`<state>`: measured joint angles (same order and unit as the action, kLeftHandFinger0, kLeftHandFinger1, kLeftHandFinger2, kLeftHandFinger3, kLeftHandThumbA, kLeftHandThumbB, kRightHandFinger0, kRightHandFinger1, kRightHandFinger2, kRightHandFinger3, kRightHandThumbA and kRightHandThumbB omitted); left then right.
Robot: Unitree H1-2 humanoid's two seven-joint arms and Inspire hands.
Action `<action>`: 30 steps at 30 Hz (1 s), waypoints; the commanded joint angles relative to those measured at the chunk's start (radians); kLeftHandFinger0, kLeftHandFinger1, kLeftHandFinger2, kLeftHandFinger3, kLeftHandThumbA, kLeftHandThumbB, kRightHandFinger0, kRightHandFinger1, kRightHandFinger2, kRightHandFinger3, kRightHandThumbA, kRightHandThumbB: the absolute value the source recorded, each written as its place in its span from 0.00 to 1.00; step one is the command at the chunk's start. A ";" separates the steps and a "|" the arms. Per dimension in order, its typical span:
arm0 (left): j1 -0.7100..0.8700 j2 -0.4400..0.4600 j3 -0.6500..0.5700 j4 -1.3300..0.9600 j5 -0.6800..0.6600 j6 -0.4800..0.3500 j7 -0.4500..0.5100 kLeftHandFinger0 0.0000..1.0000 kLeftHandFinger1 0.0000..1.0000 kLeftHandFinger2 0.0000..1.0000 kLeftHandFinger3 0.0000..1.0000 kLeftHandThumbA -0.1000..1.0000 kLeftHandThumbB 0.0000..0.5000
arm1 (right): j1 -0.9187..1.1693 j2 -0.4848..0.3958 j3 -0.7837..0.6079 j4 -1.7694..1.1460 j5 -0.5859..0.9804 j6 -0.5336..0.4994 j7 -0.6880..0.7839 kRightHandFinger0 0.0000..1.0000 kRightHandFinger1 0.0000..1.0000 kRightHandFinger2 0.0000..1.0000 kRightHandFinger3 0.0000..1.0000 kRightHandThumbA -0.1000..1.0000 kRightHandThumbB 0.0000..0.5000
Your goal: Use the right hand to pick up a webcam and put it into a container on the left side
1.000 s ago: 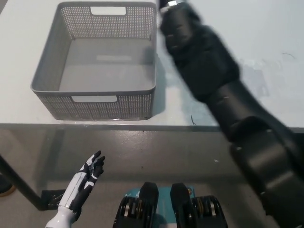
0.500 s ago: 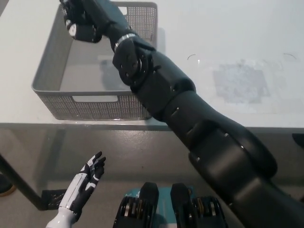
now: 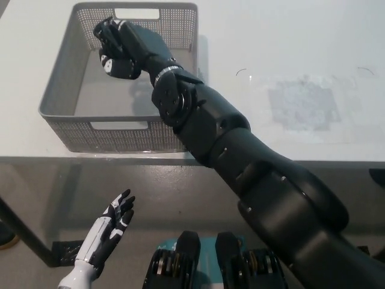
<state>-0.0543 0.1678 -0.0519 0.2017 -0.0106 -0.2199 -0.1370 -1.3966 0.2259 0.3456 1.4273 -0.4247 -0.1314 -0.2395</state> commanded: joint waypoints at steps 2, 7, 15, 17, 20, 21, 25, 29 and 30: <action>-0.028 0.015 -0.007 -0.043 0.014 0.004 -0.017 1.00 1.00 1.00 1.00 0.85 0.08 | -0.057 -0.009 0.008 -0.009 0.005 0.047 0.061 0.44 0.68 0.89 1.00 0.51 0.44; -0.025 0.019 -0.012 -0.048 0.023 0.011 -0.020 1.00 1.00 1.00 1.00 0.83 0.05 | -0.059 -0.027 -0.012 -0.017 0.032 0.079 0.166 1.00 1.00 1.00 1.00 0.81 0.61; -0.029 0.020 -0.013 -0.044 0.023 0.010 -0.021 1.00 1.00 1.00 1.00 0.83 0.07 | -0.065 -0.053 0.007 -0.029 0.013 0.088 0.194 1.00 1.00 1.00 1.00 1.00 0.68; -0.030 0.020 -0.013 -0.037 0.020 0.010 -0.024 1.00 1.00 1.00 1.00 0.82 0.06 | -0.067 -0.060 0.019 -0.033 0.005 0.092 0.203 1.00 1.00 1.00 1.00 1.00 0.66; -0.025 0.022 -0.018 -0.038 0.029 0.006 -0.023 1.00 1.00 1.00 1.00 0.83 0.07 | -0.063 -0.071 0.019 -0.045 0.010 0.091 0.206 1.00 1.00 1.00 1.00 1.00 0.63; -0.023 0.020 -0.019 -0.040 0.028 0.008 -0.022 1.00 1.00 1.00 1.00 0.83 0.07 | -0.061 -0.075 0.019 -0.049 0.010 0.089 0.206 1.00 1.00 1.00 1.00 1.00 0.63; -0.022 0.021 -0.019 -0.046 0.027 0.013 -0.020 1.00 1.00 1.00 1.00 0.82 0.06 | -0.066 -0.122 -0.007 -0.123 0.029 0.066 0.208 1.00 1.00 1.00 1.00 1.00 0.71; -0.020 0.023 -0.017 -0.049 0.020 0.021 -0.023 1.00 1.00 1.00 1.00 0.82 0.10 | -0.038 -0.169 -0.075 -0.270 0.076 0.054 0.199 1.00 1.00 1.00 1.00 1.00 0.68; -0.017 0.025 -0.017 -0.050 0.018 0.023 -0.025 1.00 1.00 1.00 1.00 0.82 0.10 | -0.021 -0.190 -0.088 -0.340 0.077 0.059 0.207 1.00 1.00 1.00 1.00 1.00 0.67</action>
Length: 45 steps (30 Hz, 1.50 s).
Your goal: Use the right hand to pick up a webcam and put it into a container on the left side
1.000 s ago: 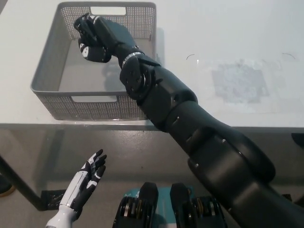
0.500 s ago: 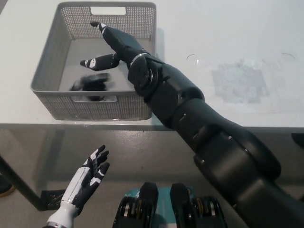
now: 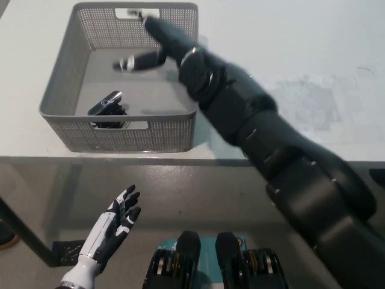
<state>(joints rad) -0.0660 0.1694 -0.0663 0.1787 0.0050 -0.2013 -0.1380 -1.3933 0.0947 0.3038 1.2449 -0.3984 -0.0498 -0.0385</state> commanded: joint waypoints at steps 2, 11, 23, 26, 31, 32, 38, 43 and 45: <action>-0.010 0.022 -0.003 -0.014 0.006 -0.007 -0.022 1.00 1.00 1.00 1.00 0.81 0.10 | 0.008 -0.100 -0.060 -0.314 0.043 0.024 0.032 1.00 1.00 1.00 1.00 1.00 0.63; -0.006 0.020 0.007 0.003 -0.021 -0.012 -0.028 1.00 1.00 1.00 1.00 0.79 0.10 | 0.259 -0.238 -0.157 -0.968 0.096 0.194 0.130 1.00 1.00 1.00 1.00 1.00 0.59; -0.010 0.031 0.019 -0.001 -0.026 -0.021 -0.026 1.00 1.00 1.00 1.00 0.85 0.06 | 0.746 -0.274 -0.342 -1.474 0.333 0.150 0.102 1.00 1.00 1.00 1.00 1.00 0.53; -0.010 0.035 0.022 0.001 -0.023 -0.022 -0.023 1.00 1.00 1.00 1.00 0.85 0.06 | 0.861 -0.276 -0.359 -1.507 0.384 0.098 0.102 1.00 1.00 1.00 1.00 1.00 0.48; -0.022 0.027 0.030 0.017 -0.043 -0.017 -0.027 1.00 1.00 1.00 1.00 0.84 0.08 | 1.013 -0.252 -0.404 -1.501 0.509 0.061 0.112 1.00 1.00 1.00 1.00 1.00 0.46; -0.018 0.028 0.031 0.018 -0.043 -0.021 -0.026 1.00 1.00 1.00 1.00 0.84 0.08 | 1.052 -0.239 -0.411 -1.479 0.538 0.045 0.120 1.00 1.00 1.00 1.00 0.99 0.35; -0.020 0.026 0.045 0.018 -0.052 -0.011 -0.023 1.00 1.00 1.00 1.00 0.83 0.08 | 1.178 -0.197 -0.398 -1.380 0.611 0.004 0.188 1.00 1.00 1.00 1.00 1.00 0.27; -0.022 0.024 0.049 0.026 -0.060 -0.026 -0.025 1.00 1.00 1.00 1.00 0.82 0.09 | 1.260 -0.162 -0.367 -1.269 0.597 -0.054 0.217 1.00 1.00 1.00 1.00 0.99 0.24; -0.022 0.022 0.048 0.029 -0.061 -0.029 -0.026 1.00 1.00 1.00 1.00 0.83 0.09 | 1.280 -0.150 -0.365 -1.225 0.601 -0.080 0.227 1.00 1.00 1.00 1.00 0.98 0.21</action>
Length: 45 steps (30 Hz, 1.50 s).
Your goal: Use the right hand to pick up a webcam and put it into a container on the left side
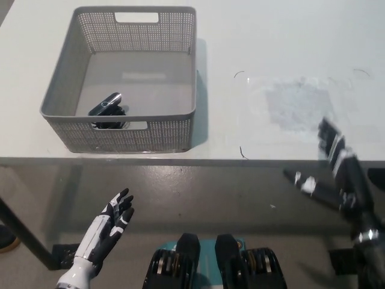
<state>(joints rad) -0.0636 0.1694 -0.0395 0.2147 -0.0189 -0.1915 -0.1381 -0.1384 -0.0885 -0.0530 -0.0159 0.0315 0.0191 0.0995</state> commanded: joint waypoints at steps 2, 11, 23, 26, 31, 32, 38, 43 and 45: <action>-0.025 0.025 0.021 -0.010 -0.040 -0.035 -0.029 1.00 1.00 1.00 1.00 0.83 0.08 | 0.036 0.047 -0.009 0.055 0.179 -0.146 0.090 1.00 1.00 1.00 1.00 0.97 0.22; -0.054 0.024 0.032 -0.003 -0.046 -0.028 -0.026 1.00 1.00 1.00 1.00 0.84 0.12 | 0.039 0.061 -0.018 0.209 0.195 -0.164 0.098 1.00 1.00 1.00 1.00 0.99 0.28; -0.072 0.019 0.046 0.003 -0.044 -0.030 -0.030 1.00 1.00 1.00 1.00 0.83 0.10 | 0.005 0.042 -0.013 0.248 0.191 -0.169 0.101 1.00 1.00 1.00 1.00 0.97 0.21; -0.077 0.019 0.046 0.008 -0.048 -0.033 -0.036 1.00 1.00 1.00 1.00 0.83 0.09 | 0.013 0.041 -0.012 0.239 0.186 -0.170 0.096 1.00 1.00 1.00 1.00 0.97 0.22; -0.082 0.019 0.049 0.008 -0.042 -0.033 -0.033 1.00 1.00 1.00 1.00 0.84 0.10 | 0.022 0.038 -0.008 0.229 0.181 -0.162 0.096 1.00 1.00 1.00 1.00 0.96 0.25; -0.079 0.017 0.049 0.002 -0.045 -0.027 -0.033 1.00 1.00 1.00 1.00 0.84 0.09 | 0.027 0.036 -0.005 0.226 0.178 -0.167 0.099 1.00 1.00 1.00 1.00 0.97 0.23; -0.079 0.018 0.050 0.004 -0.048 -0.036 -0.036 1.00 1.00 1.00 1.00 0.84 0.06 | 0.043 0.033 0.006 0.208 0.160 -0.172 0.089 1.00 1.00 1.00 1.00 0.96 0.27; -0.079 0.016 0.051 0.001 -0.046 -0.030 -0.032 1.00 1.00 1.00 1.00 0.85 0.07 | 0.042 0.029 0.004 0.203 0.155 -0.161 0.079 1.00 1.00 1.00 1.00 0.95 0.29; -0.081 0.015 0.053 0.009 -0.052 -0.037 -0.035 1.00 1.00 1.00 1.00 0.84 0.08 | 0.042 0.032 0.006 0.193 0.146 -0.154 0.071 1.00 1.00 1.00 1.00 0.95 0.28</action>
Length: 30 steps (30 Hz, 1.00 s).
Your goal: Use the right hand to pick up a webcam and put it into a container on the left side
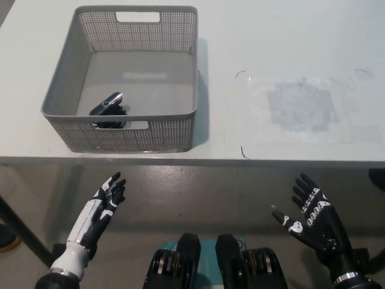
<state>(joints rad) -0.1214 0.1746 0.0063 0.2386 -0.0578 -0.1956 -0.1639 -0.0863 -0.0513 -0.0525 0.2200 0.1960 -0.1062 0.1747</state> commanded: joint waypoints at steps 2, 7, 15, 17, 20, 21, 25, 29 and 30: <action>-0.022 0.009 0.008 -0.015 -0.006 -0.031 -0.003 1.00 1.00 1.00 1.00 0.84 0.08 | -0.011 -0.002 0.008 -0.047 -0.025 -0.026 -0.009 1.00 1.00 1.00 1.00 0.96 0.26; -0.011 0.007 0.010 -0.030 -0.014 -0.023 -0.004 1.00 1.00 1.00 1.00 0.83 0.04 | 0.006 0.026 0.015 -0.037 -0.060 -0.061 -0.041 1.00 1.00 1.00 1.00 0.97 0.25; -0.012 0.003 0.013 -0.025 -0.018 -0.032 -0.003 1.00 1.00 1.00 1.00 0.83 0.05 | 0.006 0.043 0.008 -0.025 -0.055 -0.082 -0.049 1.00 1.00 1.00 1.00 1.00 0.34; -0.010 0.000 0.014 -0.023 -0.021 -0.032 -0.003 1.00 1.00 1.00 1.00 0.81 0.02 | 0.006 0.039 0.011 -0.026 -0.064 -0.082 -0.051 1.00 1.00 1.00 1.00 1.00 0.34; -0.005 0.002 0.011 -0.022 -0.003 -0.037 0.005 1.00 1.00 1.00 1.00 0.85 0.02 | -0.002 0.039 0.010 -0.020 -0.041 -0.070 -0.039 1.00 1.00 1.00 1.00 1.00 0.33; -0.004 0.002 0.011 -0.023 -0.001 -0.036 0.006 1.00 1.00 1.00 1.00 0.86 0.01 | -0.002 0.038 0.011 -0.021 -0.042 -0.068 -0.038 1.00 1.00 1.00 1.00 1.00 0.32; -0.009 0.004 0.009 -0.023 0.011 -0.032 0.011 1.00 1.00 1.00 1.00 0.91 0.02 | -0.013 0.036 0.012 -0.014 -0.054 -0.067 -0.046 1.00 1.00 1.00 1.00 1.00 0.31; -0.003 0.000 0.007 -0.026 0.006 -0.030 0.008 1.00 1.00 1.00 1.00 0.93 0.02 | -0.008 0.038 0.008 -0.014 -0.038 -0.067 -0.039 1.00 1.00 1.00 1.00 0.99 0.29; -0.002 -0.001 0.007 -0.026 0.006 -0.030 0.008 1.00 1.00 1.00 1.00 0.93 0.02 | -0.008 0.038 0.009 -0.015 -0.038 -0.066 -0.038 1.00 1.00 1.00 1.00 0.99 0.28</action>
<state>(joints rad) -0.1167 0.1735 0.0095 0.2385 -0.0558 -0.1963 -0.1627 -0.0733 -0.0155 -0.0419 0.2190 0.1467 -0.1417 0.1340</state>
